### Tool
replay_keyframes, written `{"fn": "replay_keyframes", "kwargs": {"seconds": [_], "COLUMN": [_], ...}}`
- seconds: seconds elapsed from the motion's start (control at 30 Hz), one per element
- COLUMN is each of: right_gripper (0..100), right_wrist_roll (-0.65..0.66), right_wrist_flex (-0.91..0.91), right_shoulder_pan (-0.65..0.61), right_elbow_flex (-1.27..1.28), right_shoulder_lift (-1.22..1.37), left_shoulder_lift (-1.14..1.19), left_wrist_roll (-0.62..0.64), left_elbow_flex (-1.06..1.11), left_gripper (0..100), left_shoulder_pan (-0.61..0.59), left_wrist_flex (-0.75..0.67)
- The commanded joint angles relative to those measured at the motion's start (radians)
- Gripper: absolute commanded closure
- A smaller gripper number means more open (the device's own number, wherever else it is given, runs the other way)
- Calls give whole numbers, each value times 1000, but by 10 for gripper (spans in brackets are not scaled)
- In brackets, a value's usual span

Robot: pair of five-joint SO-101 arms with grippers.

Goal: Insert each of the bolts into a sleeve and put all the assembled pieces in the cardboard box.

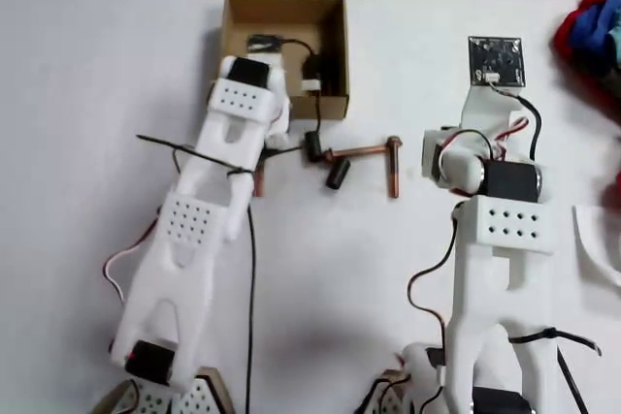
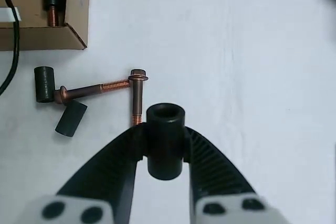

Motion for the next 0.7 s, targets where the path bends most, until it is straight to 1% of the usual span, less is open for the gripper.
{"fn": "replay_keyframes", "kwargs": {"seconds": [0.0,0.1,0.2,0.33,0.4,0.53,0.67], "right_gripper": [978,978,978,978,978,978,978], "right_wrist_roll": [-11,-11,-11,-9,-9,-9,-9], "right_wrist_flex": [-18,-18,-18,-18,-18,-18,-18], "right_shoulder_pan": [2,2,2,2,2,2,2], "right_elbow_flex": [-8,-8,-8,-8,-8,-8,-8], "right_shoulder_lift": [-36,-36,-35,-35,-35,-35,-35], "left_shoulder_lift": [-12,-12,-12,-12,-12,-6,-3], "left_wrist_roll": [-264,-264,-230,-167,-133,-104,-89], "left_elbow_flex": [-19,-19,-18,-18,-21,-21,-21], "left_gripper": [973,969,952,809,762,759,760], "left_shoulder_pan": [-20,-15,-9,-6,-8,-14,-12], "left_wrist_flex": [37,37,37,37,32,0,-2]}}
